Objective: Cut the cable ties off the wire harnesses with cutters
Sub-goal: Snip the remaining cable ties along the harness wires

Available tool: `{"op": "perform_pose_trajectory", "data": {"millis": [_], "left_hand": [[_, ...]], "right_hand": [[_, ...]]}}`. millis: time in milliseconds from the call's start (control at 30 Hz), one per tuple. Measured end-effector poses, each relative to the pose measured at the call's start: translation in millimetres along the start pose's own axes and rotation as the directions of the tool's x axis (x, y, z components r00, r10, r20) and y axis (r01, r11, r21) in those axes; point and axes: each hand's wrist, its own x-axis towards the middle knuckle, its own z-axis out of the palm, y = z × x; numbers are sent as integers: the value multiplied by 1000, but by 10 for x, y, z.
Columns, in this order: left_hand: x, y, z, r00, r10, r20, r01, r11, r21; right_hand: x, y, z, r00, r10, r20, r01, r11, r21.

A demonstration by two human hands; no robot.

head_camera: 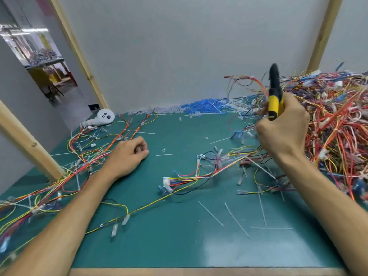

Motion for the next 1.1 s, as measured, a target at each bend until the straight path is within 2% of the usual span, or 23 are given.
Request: {"op": "perform_pose_trajectory", "data": {"millis": [167, 267, 333, 400, 467, 533, 600, 667, 700, 767, 833, 900, 933, 967, 1000, 1033, 1100], "left_hand": [[3, 78, -50, 998, -35, 45, 36, 999, -5], [-84, 335, -150, 974, 4, 226, 10, 998, -60], [-223, 615, -220, 897, 113, 427, -35, 982, -185], [-425, 843, -301, 784, 197, 588, -25, 958, -287], [-657, 970, -392, 700, 233, 675, -46, 958, -283], [-872, 1025, -468, 662, 249, 707, -124, 967, -224], [-1001, 1083, -503, 693, 271, 668, -201, 962, -182], [-1017, 1161, -486, 809, 303, 504, -233, 952, -198], [-990, 1208, -464, 879, 294, 375, -229, 951, -209], [-914, 1324, -390, 967, 222, 124, -187, 951, -246], [-859, 1443, -273, 993, 116, -8, -112, 936, -333], [-838, 1532, -172, 999, 37, -7, -35, 850, -526], [-849, 1552, -148, 999, 30, 42, 3, 778, -629], [-870, 1539, -144, 995, 53, 89, 24, 719, -695], [-902, 1494, -150, 988, 97, 117, 16, 699, -715], [-941, 1423, -165, 983, 135, 126, -10, 718, -696], [-1049, 1186, -191, 984, 163, 74, -97, 832, -547]], "right_hand": [[74, 89, -42, 973, 0, -232, -6, 1000, -25], [74, 132, -19, 965, -32, -259, 13, 997, -76], [67, 164, -4, 968, -54, -243, 23, 991, -129], [77, 195, 4, 974, -45, -221, 15, 991, -137], [70, 202, 25, 981, -26, -194, -1, 990, -138], [43, 174, 55, 991, -17, -135, -1, 991, -130], [17, 112, 93, 999, -30, -17, 29, 998, -52], [-27, 4, 121, 977, -52, 208, 25, 991, 133], [-73, -79, 126, 938, -63, 341, -25, 968, 248], [-211, -240, 131, 801, -116, 587, -174, 893, 414], [-385, -330, 178, 629, -202, 751, -236, 871, 432], [-537, -337, 237, 478, -268, 836, -148, 914, 377], [-588, -321, 264, 434, -273, 858, -74, 939, 336], [-604, -296, 281, 423, -264, 867, -17, 954, 298], [-588, -267, 290, 441, -245, 864, 4, 963, 271], [-558, -241, 291, 480, -222, 849, -1, 967, 253], [-482, -202, 272, 596, -169, 785, -43, 970, 241]]}}
